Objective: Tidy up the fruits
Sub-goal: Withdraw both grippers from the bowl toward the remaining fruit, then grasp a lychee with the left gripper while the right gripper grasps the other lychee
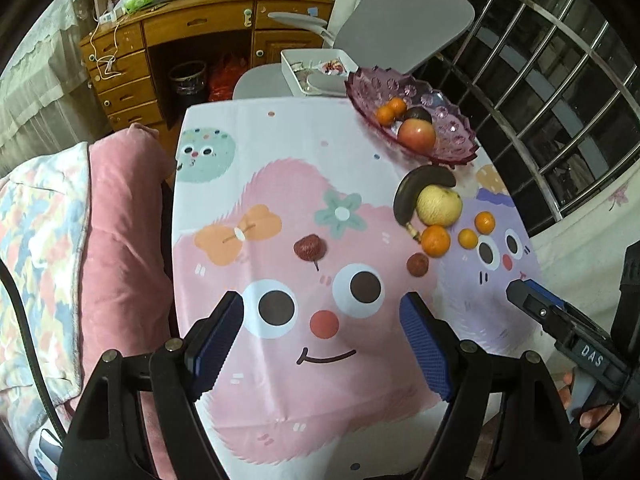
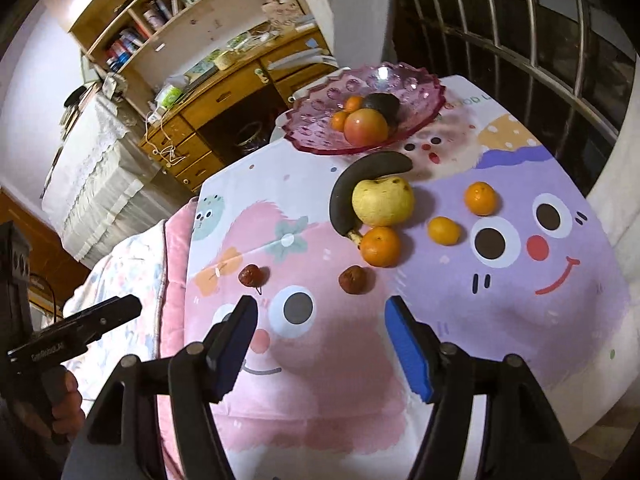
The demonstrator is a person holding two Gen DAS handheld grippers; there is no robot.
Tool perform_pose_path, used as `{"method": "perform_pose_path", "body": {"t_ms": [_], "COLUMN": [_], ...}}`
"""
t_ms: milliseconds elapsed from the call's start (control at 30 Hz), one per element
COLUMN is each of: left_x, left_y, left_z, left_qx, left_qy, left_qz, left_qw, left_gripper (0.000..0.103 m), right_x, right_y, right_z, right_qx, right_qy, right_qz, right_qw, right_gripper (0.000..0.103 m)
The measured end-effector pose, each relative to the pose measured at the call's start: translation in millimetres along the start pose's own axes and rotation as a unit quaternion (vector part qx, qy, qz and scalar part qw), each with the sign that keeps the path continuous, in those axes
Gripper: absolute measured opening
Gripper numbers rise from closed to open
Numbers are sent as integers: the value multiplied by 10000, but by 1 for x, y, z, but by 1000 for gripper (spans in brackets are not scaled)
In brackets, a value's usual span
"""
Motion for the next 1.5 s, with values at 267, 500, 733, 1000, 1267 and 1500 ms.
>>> {"method": "perform_pose_path", "body": {"t_ms": [267, 500, 733, 1000, 1267, 1500], "left_x": [-2, 0, 8, 11, 18, 18], "left_y": [2, 18, 32, 38, 36, 40], "left_z": [35, 76, 130, 176, 192, 195], "left_qx": [219, 334, 483, 765, 756, 707], "left_qy": [-74, 35, 139, 175, 94, -2], "left_qz": [-204, -507, -968, -1207, -1270, -1177], "left_qw": [9995, 9982, 9940, 9896, 9890, 9905], "left_gripper": [79, 79, 75, 58, 38, 31], "right_x": [13, 15, 5, 2, 3, 5], "right_y": [-11, -8, -5, -4, -9, -8], "right_z": [25, 60, 101, 138, 155, 160], "right_qx": [-12, 82, 295, 466, 668, 721], "right_qy": [-236, -425, -549, -588, -724, -871], "right_qz": [-476, -1047, -1310, -1675, -1819, -1945], "right_qw": [9986, 9936, 9894, 9830, 9784, 9744], "right_gripper": [67, 67, 67, 54, 39, 31]}}
Point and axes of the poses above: each gripper's, at about its wrist camera, not at the fingertips, and z roughly the way its jaws point, x to its left, y to its top, the point moved 2 cm from there along z, roughly the way its jaws point, and after that the axes turned 8 degrees about -z, right-handed, at the moved point
